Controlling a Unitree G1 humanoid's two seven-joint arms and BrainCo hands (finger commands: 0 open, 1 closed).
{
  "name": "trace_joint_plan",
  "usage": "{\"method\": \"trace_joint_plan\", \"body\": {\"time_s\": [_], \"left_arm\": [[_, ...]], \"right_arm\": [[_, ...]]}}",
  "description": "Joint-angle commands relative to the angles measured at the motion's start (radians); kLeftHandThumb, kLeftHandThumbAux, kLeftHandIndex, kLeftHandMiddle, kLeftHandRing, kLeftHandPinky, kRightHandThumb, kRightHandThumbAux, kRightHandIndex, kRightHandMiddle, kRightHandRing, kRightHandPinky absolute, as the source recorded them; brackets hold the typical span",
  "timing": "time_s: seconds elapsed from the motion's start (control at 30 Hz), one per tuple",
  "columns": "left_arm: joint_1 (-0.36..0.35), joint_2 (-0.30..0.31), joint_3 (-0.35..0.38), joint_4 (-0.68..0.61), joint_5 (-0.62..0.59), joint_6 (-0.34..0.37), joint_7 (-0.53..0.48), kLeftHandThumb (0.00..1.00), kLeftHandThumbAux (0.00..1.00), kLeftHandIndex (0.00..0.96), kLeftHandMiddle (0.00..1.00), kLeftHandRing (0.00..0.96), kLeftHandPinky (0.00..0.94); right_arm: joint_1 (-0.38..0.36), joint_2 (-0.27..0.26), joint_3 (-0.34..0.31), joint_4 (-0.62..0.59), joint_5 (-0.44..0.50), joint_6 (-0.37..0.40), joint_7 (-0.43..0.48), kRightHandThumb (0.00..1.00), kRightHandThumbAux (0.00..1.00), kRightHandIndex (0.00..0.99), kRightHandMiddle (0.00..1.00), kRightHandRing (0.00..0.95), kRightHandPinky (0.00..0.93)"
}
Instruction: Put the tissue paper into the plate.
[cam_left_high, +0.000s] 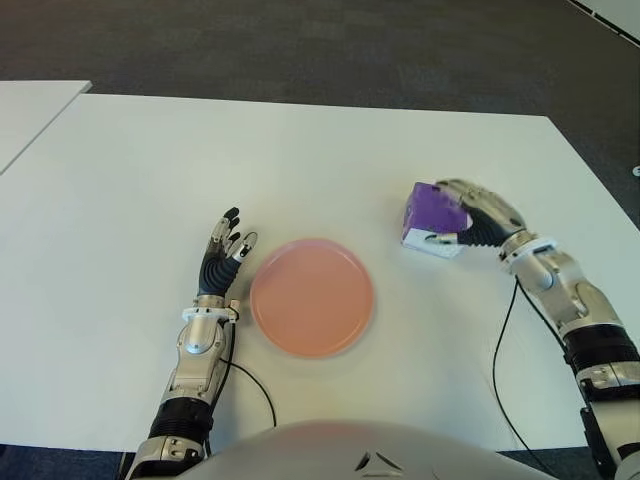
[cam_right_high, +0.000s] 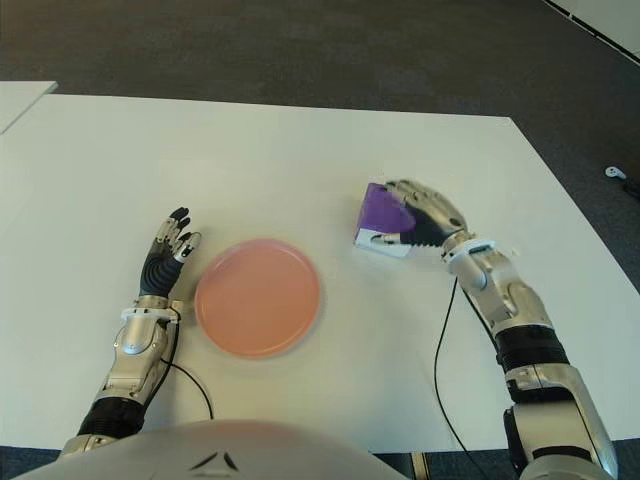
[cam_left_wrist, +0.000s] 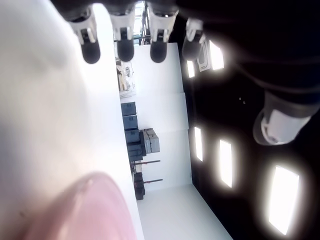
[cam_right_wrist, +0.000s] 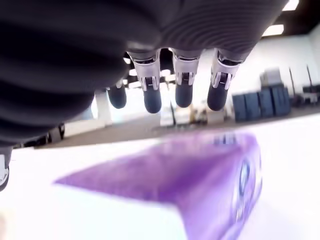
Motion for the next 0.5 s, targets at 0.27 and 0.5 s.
{"method": "trace_joint_plan", "body": {"time_s": [0.27,0.5], "left_arm": [[0.027,-0.005,-0.001,0.037,0.005,0.026,0.004,0.0,0.453,0.0,0.0,0.0,0.0],[0.025,-0.001,-0.001,0.046,0.002,0.014,-0.002,0.0,0.456,0.0,0.0,0.0,0.0]], "right_arm": [[-0.08,-0.021,0.019,0.06,0.03,-0.064,0.035,0.168,0.383,0.0,0.0,0.0,0.0],[-0.131,-0.018,0.027,0.129,0.022,-0.043,0.032,0.176,0.403,0.0,0.0,0.0,0.0]]}}
